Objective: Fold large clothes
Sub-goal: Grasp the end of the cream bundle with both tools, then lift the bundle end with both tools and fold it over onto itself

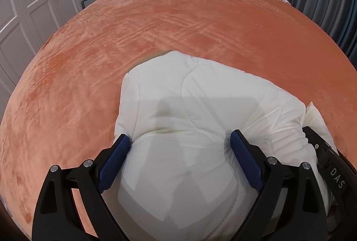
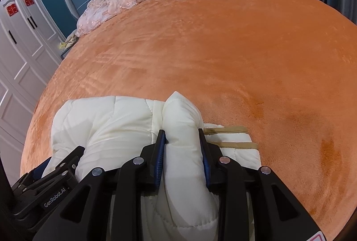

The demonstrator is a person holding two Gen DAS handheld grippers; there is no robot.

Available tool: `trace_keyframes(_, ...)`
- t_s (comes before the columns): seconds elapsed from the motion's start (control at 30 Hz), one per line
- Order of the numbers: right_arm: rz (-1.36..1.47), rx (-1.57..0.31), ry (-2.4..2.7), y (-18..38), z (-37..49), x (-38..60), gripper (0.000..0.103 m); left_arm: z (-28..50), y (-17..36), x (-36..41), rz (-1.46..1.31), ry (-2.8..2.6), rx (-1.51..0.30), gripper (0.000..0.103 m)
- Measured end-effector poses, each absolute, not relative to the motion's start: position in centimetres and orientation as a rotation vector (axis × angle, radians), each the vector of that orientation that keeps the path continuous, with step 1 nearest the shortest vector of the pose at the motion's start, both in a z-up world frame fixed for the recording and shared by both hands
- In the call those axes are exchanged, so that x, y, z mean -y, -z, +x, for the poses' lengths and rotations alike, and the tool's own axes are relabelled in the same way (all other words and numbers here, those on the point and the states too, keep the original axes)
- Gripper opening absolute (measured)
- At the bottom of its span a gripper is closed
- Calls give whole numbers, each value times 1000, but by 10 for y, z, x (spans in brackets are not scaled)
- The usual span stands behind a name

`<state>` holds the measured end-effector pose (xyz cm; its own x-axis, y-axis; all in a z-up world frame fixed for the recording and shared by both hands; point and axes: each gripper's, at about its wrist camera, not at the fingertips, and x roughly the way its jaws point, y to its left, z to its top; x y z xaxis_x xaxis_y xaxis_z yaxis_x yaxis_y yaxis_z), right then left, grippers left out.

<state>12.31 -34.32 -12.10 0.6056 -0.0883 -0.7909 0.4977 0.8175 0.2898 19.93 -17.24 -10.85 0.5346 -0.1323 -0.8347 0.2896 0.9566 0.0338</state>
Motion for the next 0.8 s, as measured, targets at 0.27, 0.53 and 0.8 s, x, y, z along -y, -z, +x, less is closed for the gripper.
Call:
trace_keyframes(0.27,536,-833,357,120,119,345,30,197,109,173,170,248,-959,90)
trace_keyframes(0.53,764,-777,335,78,61,375,46,180,72,125,34,359,-1048,90)
trace_keyframes(0.8,809,-951,174,86,-21,349,69,123,82,46,-210,459,-1226,95)
